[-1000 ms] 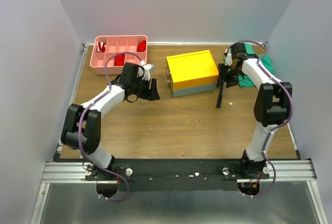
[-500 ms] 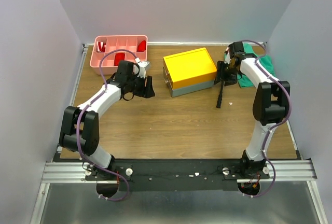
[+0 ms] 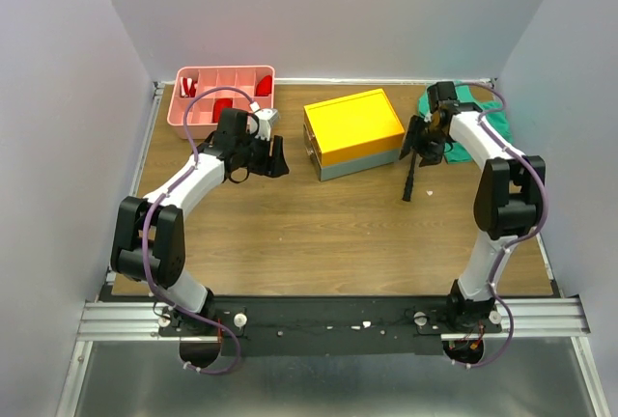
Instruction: Sort the tools into containers
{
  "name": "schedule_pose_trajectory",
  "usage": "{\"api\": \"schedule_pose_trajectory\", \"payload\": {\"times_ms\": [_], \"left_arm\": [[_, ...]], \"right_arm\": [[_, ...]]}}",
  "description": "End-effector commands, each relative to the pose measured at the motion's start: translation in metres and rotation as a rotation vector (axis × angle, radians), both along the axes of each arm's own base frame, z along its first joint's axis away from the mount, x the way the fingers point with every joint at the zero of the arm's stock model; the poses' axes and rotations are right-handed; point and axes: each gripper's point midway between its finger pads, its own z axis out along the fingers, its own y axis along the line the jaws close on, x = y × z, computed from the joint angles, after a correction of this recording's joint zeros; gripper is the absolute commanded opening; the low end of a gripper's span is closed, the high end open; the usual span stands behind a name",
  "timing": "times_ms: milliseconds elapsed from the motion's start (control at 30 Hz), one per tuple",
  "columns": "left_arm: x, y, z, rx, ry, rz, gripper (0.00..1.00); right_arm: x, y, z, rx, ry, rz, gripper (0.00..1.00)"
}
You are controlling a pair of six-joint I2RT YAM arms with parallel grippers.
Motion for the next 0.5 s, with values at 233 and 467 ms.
{"api": "schedule_pose_trajectory", "payload": {"times_ms": [233,467], "left_arm": [[0.001,0.001,0.001,-0.005,-0.002,0.001,0.66],[0.006,0.003,0.0,0.02,-0.005,-0.004,0.67]], "right_arm": [[-0.024,-0.028,-0.039,-0.115,0.141,-0.13,0.63],[-0.022,-0.027,-0.061,-0.112,0.172,-0.127,0.56]]}}
